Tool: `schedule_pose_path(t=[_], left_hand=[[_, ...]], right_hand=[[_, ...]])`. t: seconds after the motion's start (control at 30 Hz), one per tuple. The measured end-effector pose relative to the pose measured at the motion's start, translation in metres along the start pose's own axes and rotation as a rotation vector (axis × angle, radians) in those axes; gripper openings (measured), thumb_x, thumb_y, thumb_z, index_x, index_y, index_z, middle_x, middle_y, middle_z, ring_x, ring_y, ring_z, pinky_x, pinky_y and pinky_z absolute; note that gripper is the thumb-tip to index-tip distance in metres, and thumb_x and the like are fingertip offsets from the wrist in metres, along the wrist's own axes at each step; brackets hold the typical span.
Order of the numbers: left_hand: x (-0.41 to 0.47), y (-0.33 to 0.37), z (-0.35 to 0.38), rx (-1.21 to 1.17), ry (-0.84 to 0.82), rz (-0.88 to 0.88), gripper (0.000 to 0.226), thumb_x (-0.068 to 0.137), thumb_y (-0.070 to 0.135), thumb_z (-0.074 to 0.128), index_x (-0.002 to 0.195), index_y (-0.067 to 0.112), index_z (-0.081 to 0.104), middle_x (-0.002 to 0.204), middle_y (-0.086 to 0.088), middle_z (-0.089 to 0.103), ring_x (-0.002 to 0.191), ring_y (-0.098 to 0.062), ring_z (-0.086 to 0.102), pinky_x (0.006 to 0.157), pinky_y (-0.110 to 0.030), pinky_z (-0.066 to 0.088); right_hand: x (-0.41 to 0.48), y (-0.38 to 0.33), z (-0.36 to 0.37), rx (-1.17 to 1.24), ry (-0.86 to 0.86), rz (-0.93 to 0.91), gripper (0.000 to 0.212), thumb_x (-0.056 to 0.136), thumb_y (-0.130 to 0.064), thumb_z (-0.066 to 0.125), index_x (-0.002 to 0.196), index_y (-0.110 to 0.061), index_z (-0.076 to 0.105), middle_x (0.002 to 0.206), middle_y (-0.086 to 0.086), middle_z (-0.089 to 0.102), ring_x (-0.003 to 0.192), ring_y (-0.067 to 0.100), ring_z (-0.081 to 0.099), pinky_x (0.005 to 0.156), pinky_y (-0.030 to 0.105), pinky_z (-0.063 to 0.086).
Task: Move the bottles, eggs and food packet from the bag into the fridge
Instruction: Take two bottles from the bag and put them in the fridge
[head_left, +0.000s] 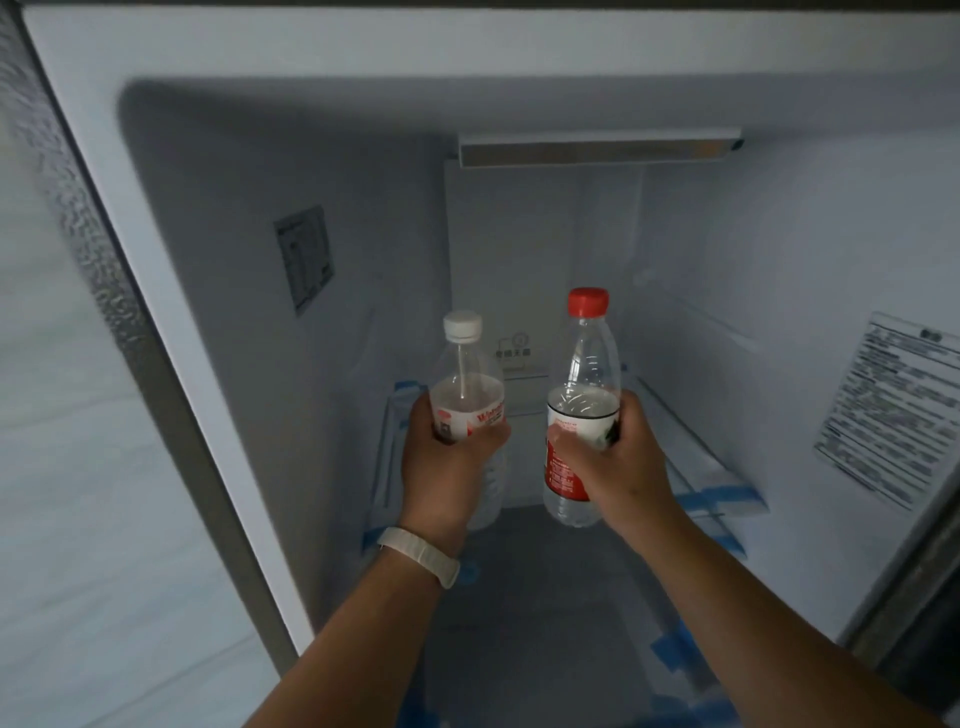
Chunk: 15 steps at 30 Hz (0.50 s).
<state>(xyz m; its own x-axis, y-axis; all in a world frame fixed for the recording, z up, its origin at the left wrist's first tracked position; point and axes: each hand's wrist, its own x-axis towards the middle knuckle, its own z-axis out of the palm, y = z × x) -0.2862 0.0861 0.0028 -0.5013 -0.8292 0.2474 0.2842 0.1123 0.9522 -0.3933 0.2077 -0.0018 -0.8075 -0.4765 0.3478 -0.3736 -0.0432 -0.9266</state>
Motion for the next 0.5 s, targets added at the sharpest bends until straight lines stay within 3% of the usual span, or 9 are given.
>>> schedule_pose_path(t=[0.1, 0.23, 0.33, 0.5], left_hand=[[0.010, -0.003, 0.002, -0.004, 0.009, 0.004, 0.040, 0.078, -0.002, 0.076, 0.105, 0.025, 0.063, 0.092, 0.002, 0.073, 0.080, -0.008, 0.070, 0.064, -0.018, 0.056], [0.025, -0.010, 0.006, -0.002, 0.027, -0.019, 0.042, 0.078, 0.000, 0.077, 0.113, 0.019, 0.064, 0.100, -0.004, 0.073, 0.090, -0.016, 0.071, 0.066, -0.021, 0.055], [0.034, -0.016, 0.010, -0.018, 0.050, -0.025, 0.045, 0.077, 0.004, 0.079, 0.115, 0.022, 0.062, 0.104, 0.000, 0.073, 0.095, -0.016, 0.071, 0.065, -0.021, 0.054], [0.046, -0.022, 0.019, -0.002, 0.092, 0.029, 0.046, 0.076, 0.001, 0.080, 0.100, 0.035, 0.061, 0.093, 0.011, 0.073, 0.089, -0.007, 0.070, 0.073, -0.023, 0.057]], right_hand=[[0.015, 0.008, 0.009, 0.022, -0.035, -0.001, 0.046, 0.077, -0.021, 0.079, 0.114, -0.030, 0.053, 0.096, -0.012, 0.067, 0.084, 0.001, 0.066, 0.069, 0.018, 0.049], [0.030, 0.016, 0.021, 0.030, -0.080, -0.008, 0.048, 0.076, -0.024, 0.080, 0.109, -0.038, 0.049, 0.095, -0.016, 0.065, 0.084, -0.008, 0.063, 0.071, 0.018, 0.048], [0.039, 0.022, 0.028, 0.047, -0.101, -0.006, 0.049, 0.075, -0.026, 0.081, 0.113, -0.033, 0.050, 0.097, -0.015, 0.066, 0.086, -0.008, 0.063, 0.071, 0.018, 0.049], [0.057, 0.032, 0.039, 0.074, -0.117, 0.018, 0.052, 0.074, -0.027, 0.082, 0.114, -0.031, 0.048, 0.099, -0.014, 0.064, 0.088, 0.000, 0.063, 0.071, 0.017, 0.047]])
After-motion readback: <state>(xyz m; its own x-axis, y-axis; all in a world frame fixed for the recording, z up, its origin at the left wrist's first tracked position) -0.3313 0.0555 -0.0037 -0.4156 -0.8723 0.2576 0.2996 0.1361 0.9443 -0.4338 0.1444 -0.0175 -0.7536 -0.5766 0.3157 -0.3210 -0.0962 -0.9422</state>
